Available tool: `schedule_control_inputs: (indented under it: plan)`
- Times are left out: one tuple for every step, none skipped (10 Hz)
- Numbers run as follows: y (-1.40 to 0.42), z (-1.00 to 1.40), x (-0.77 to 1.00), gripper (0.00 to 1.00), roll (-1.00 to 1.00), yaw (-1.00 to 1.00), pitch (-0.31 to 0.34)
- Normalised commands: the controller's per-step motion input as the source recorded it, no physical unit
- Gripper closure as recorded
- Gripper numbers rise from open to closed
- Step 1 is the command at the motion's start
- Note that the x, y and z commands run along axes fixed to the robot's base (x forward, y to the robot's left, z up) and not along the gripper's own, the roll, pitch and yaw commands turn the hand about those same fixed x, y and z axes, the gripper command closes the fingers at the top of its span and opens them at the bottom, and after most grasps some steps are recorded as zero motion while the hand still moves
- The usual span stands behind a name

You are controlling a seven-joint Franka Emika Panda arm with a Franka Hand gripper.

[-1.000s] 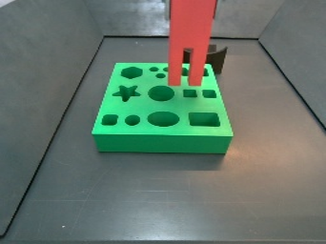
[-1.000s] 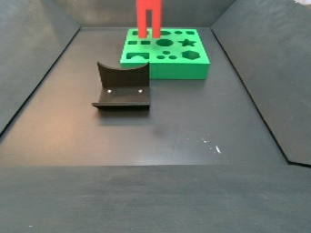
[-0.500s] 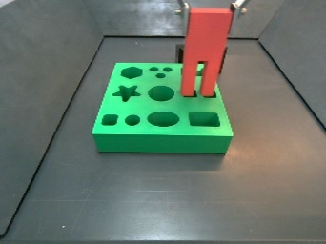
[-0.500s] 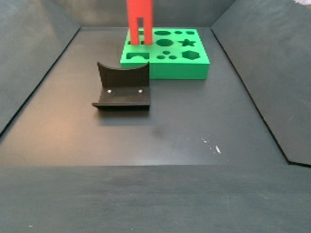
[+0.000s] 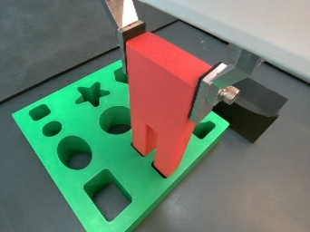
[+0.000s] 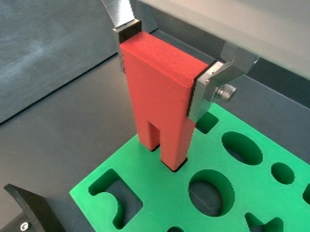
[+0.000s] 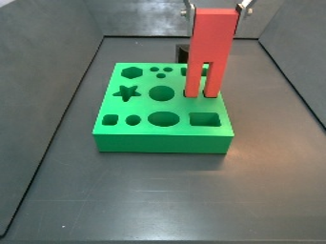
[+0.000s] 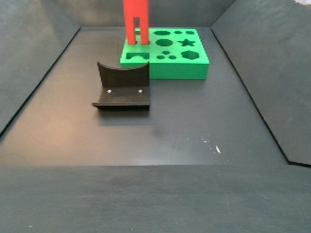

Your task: Insert the double-square object.

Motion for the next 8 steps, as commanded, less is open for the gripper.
schedule_control_inputs:
  plan:
    - [0.0,-0.42,0.13,1.0,-0.04,-0.1,-0.093]
    - [0.0,-0.42,0.11,1.0,-0.01,-0.05,-0.08]
    - [0.0,-0.4,0.2,1.0,-0.01,-0.07,-0.046]
    - [0.0,-0.33,0.28,1.0,0.0,-0.16,0.0]
    - [0.0,-0.31,0.21,1.0,0.0,-0.15,0.0]
    - [0.0,-0.3,0.08,1.0,0.0,-0.05,0.0]
    - [0.0,-0.31,0.08,1.0,0.0,0.0,-0.01]
    - [0.0,-0.34,0.0,1.0,0.0,0.0,-0.03]
